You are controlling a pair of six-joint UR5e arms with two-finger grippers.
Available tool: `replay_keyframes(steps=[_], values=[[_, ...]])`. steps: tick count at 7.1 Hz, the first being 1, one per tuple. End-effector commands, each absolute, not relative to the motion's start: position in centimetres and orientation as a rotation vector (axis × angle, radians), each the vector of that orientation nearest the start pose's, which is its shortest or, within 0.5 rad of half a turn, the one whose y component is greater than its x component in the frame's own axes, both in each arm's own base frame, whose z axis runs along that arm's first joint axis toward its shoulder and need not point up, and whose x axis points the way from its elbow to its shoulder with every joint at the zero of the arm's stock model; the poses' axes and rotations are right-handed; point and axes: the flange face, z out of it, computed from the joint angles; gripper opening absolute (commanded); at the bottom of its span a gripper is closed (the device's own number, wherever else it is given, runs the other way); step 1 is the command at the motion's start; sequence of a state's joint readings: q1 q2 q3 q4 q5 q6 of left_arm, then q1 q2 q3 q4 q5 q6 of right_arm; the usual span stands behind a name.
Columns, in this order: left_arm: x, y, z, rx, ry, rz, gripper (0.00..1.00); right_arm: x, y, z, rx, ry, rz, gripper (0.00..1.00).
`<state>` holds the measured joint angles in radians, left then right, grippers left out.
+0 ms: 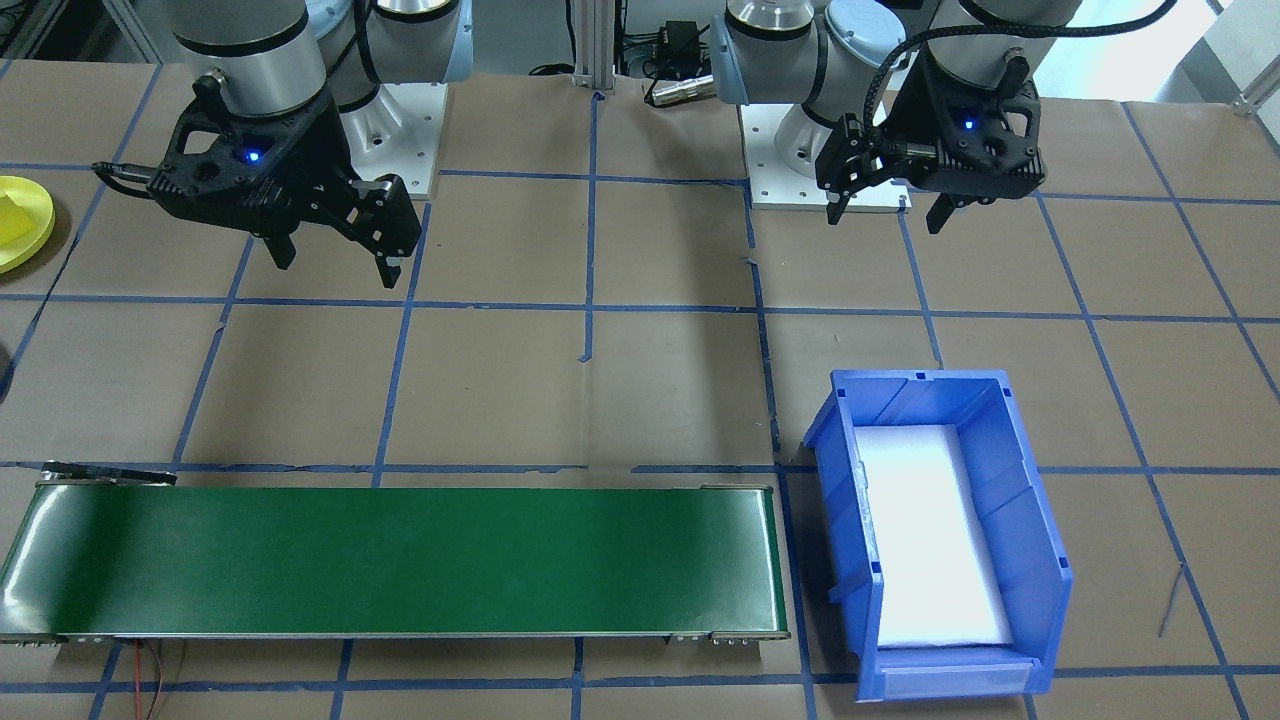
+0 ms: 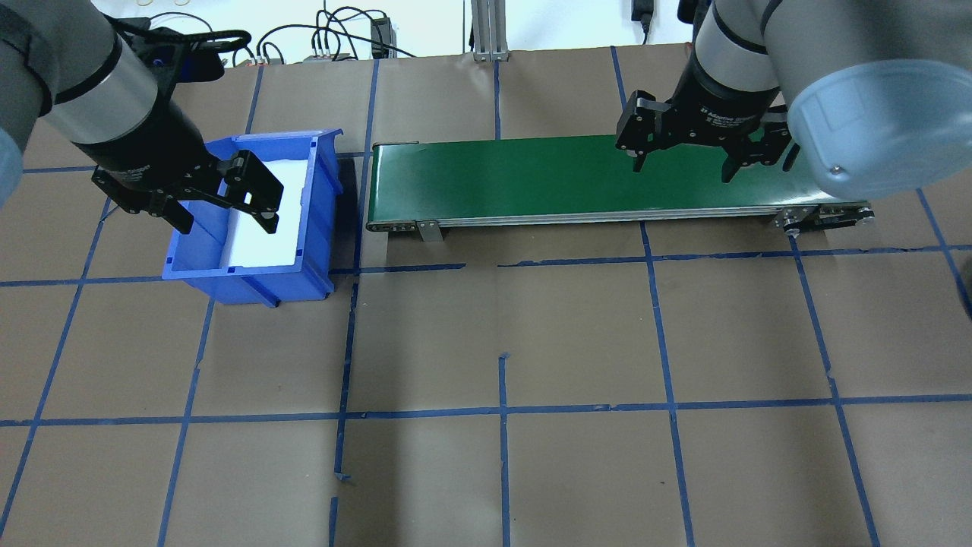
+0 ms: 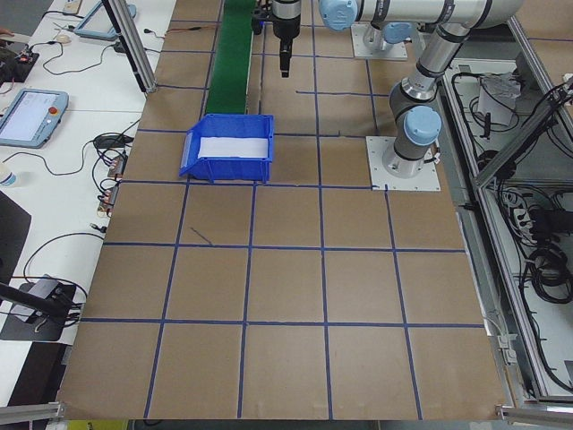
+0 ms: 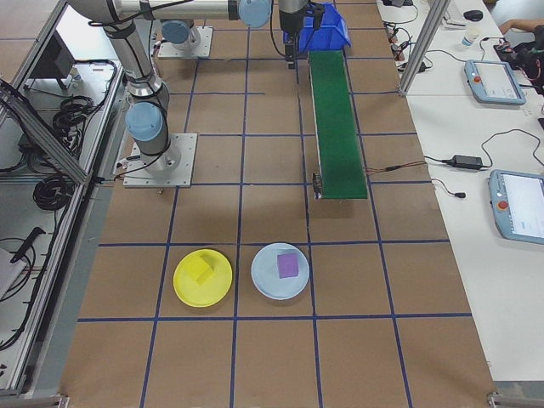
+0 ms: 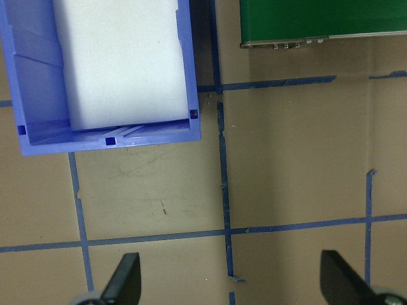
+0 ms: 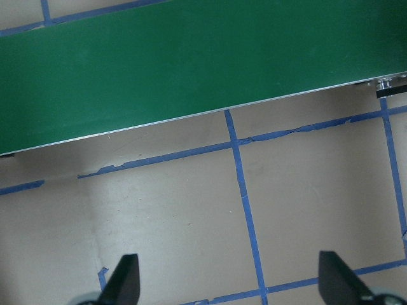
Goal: Move block left to right into plate
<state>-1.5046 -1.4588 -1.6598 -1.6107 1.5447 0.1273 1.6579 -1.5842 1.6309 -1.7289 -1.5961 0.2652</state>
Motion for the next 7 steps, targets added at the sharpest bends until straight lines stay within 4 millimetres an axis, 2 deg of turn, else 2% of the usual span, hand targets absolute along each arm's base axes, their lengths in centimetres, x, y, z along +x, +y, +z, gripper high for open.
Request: replay_keyframes(steps=[1,2,7], values=[[-10.64,-45.05,49.19,0.099,3.168,0.025,1.00,17.69,-48.12,47.87,0.183,3.137,-0.172,1.00],[-10.58,-45.06,49.19,0.097,3.168,0.025,1.00,18.28,-48.07,47.80,0.166,3.086,-0.164,1.00],[-10.57,-45.06,49.19,0.097,3.168,0.025,1.00,18.17,-48.07,47.72,0.170,3.096,-0.165,1.00]])
